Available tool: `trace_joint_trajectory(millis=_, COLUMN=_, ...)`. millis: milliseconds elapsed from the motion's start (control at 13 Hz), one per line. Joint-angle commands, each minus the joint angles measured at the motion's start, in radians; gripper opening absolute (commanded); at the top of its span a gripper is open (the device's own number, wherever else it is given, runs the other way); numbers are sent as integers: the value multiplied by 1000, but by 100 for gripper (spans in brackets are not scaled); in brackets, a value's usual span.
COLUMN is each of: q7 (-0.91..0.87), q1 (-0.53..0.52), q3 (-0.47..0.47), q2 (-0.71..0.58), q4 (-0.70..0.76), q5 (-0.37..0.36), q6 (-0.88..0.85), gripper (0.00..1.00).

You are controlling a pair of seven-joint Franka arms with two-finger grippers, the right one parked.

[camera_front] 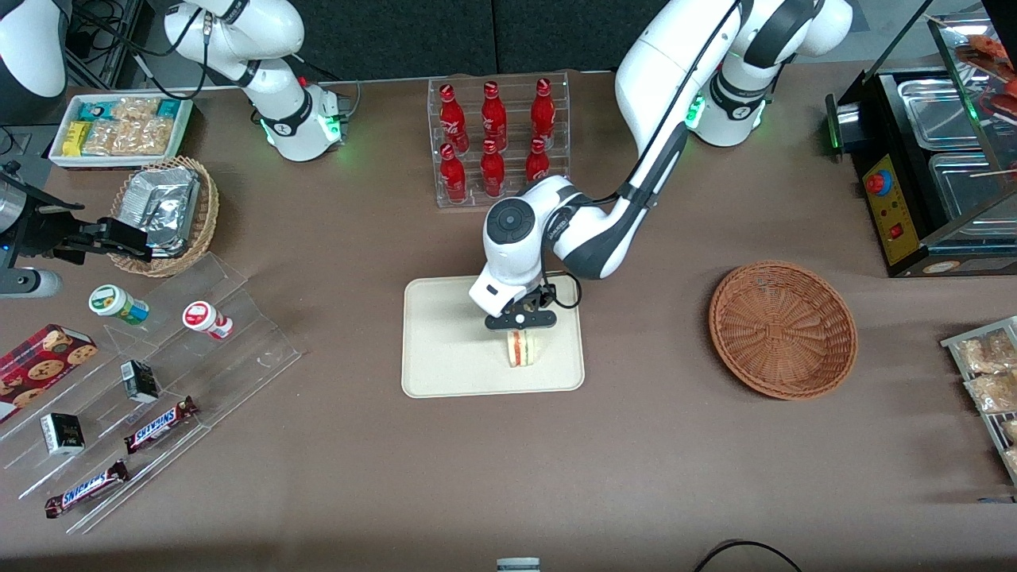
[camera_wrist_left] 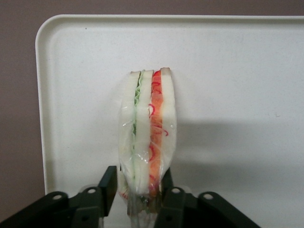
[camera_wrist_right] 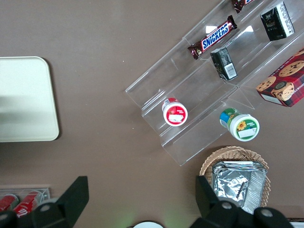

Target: Place sandwich from basket to tray

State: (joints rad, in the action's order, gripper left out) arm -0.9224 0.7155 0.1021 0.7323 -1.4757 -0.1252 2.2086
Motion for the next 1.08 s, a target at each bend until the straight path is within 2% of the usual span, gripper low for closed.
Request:
trace_joint_trajectory(millis=0, q7=-15, q1=12, q3=-12, q2=10, q4=38, q5=-4, q6=-1, gripper=100)
trace_joint_trajectory(millis=154, q7=-21, q1=7, q3=-12, q2=-31, q4=40, q5=4, q6=-22, gripper=100)
trace_joint_trajectory(millis=462, q7=-78, q1=2, q3=-18, q2=-161, q4=84, q5=-2, q6=-240, gripper=100)
trace_joint_trajectory(millis=1000, q7=-55, q1=-155, q3=-15, q2=-410, q4=81, q5=4, q6=-493, gripper=100)
